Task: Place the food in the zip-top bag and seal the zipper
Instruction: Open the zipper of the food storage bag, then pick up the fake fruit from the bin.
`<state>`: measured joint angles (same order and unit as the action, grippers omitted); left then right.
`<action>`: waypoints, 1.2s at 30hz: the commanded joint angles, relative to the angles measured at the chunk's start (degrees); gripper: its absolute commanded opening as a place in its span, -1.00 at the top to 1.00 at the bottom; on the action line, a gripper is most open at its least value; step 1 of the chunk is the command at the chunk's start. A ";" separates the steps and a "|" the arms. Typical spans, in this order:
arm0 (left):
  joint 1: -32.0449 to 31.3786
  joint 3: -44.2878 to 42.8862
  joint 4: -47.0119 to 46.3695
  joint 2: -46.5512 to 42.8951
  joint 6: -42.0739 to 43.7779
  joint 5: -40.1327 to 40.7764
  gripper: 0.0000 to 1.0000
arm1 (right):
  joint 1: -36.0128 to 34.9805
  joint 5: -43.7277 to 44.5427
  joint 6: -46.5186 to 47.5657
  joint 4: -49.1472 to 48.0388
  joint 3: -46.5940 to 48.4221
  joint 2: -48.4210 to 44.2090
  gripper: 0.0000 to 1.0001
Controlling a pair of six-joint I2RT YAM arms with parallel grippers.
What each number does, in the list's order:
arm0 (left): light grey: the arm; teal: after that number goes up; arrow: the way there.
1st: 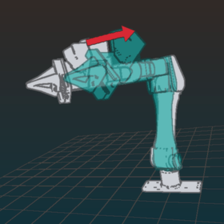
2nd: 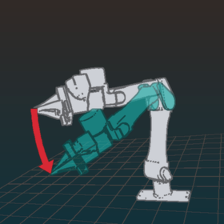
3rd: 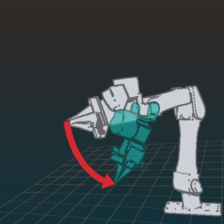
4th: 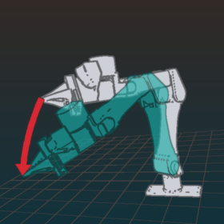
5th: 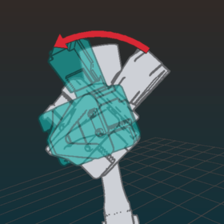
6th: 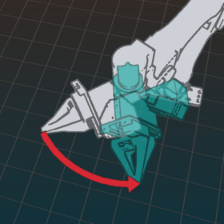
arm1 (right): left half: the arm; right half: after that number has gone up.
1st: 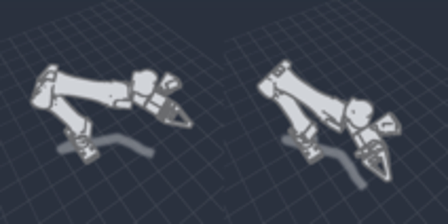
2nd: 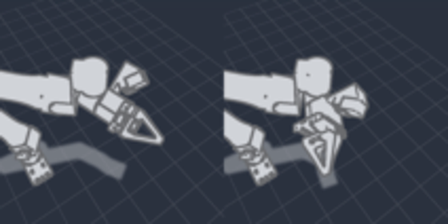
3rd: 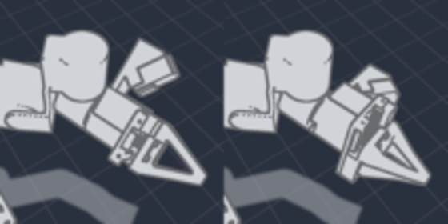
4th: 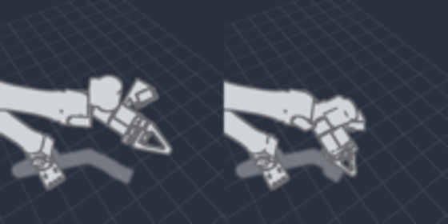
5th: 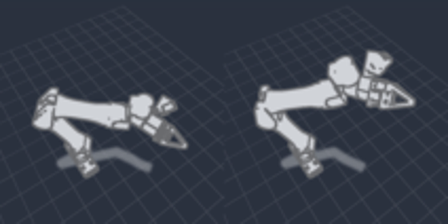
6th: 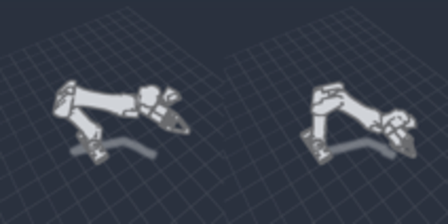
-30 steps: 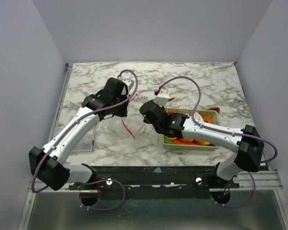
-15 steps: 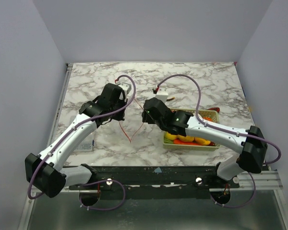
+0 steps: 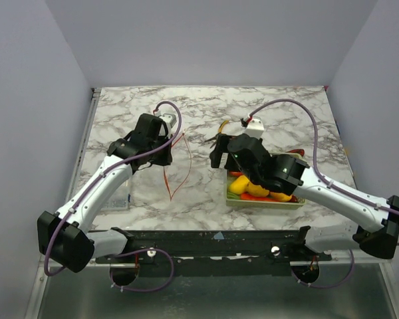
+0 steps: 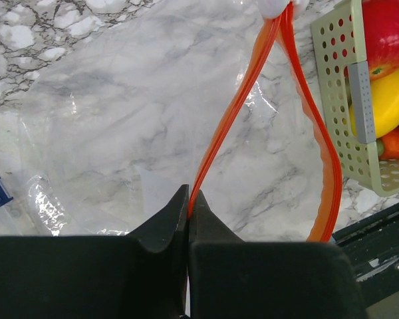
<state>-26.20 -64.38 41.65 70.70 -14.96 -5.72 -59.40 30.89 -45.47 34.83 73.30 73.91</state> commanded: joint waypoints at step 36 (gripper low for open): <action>0.80 0.77 -1.97 1.66 -0.77 -8.51 1.00 | 15.71 7.70 -6.23 -10.17 -12.92 22.66 -0.58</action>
<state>-25.82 -63.83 40.36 73.14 -15.73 -12.21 -44.12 39.11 -51.00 26.87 62.52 94.30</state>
